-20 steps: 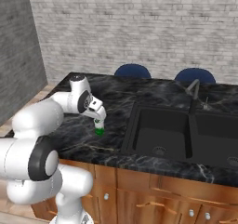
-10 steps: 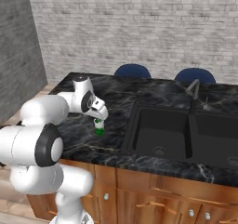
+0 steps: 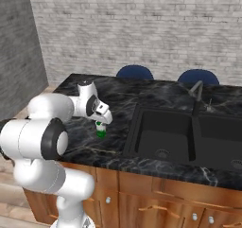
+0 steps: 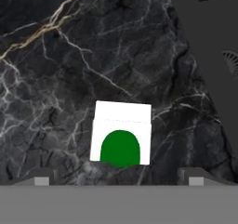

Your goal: Gather the eggs and milk located in the vicinity of the sink area and place them right next to the bowl.

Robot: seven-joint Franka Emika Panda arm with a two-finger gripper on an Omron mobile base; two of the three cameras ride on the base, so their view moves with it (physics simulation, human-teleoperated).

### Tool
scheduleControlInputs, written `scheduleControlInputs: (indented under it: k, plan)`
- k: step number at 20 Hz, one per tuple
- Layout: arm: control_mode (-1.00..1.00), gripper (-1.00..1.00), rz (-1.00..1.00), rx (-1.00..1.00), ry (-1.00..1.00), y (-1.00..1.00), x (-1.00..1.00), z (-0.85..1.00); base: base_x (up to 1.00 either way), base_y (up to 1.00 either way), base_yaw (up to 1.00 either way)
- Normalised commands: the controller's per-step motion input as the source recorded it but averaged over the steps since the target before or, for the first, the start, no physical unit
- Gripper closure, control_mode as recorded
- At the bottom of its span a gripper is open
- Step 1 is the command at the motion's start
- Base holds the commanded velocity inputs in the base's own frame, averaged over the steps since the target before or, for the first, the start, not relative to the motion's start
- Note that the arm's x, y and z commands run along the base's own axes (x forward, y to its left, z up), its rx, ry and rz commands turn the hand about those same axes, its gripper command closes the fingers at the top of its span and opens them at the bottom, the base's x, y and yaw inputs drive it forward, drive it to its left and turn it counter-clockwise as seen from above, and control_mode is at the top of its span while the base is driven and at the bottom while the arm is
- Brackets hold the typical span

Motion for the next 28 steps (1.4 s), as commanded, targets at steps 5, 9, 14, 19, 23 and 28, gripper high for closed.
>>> scheduleControlInputs:
  k: [5, 9, 14, 19, 23, 28]
  plan:
    - [-1.0, -1.0, 0.0, -0.02, 0.01, 0.0, 0.17, -0.14, 0.0, 0.0, 0.0]
    - [-1.0, -1.0, 0.0, -0.03, 0.02, 0.0, 0.21, -0.14, 0.0, 0.0, 0.0]
    - [-1.0, -1.0, 0.0, -0.02, 0.01, 0.0, 0.16, -0.16, 0.0, 0.0, 0.0]
    - [-1.0, -1.0, 0.0, -0.01, 0.02, -0.01, 0.05, -0.17, 0.0, 0.0, 0.0]
    - [-1.0, 1.0, 0.0, -0.01, 0.05, -0.01, 0.0, -0.15, 0.0, 0.0, 0.0]
    - [-1.0, 1.0, 0.0, 0.0, 0.04, -0.27, -0.02, -0.24, 0.0, 0.0, 0.0]
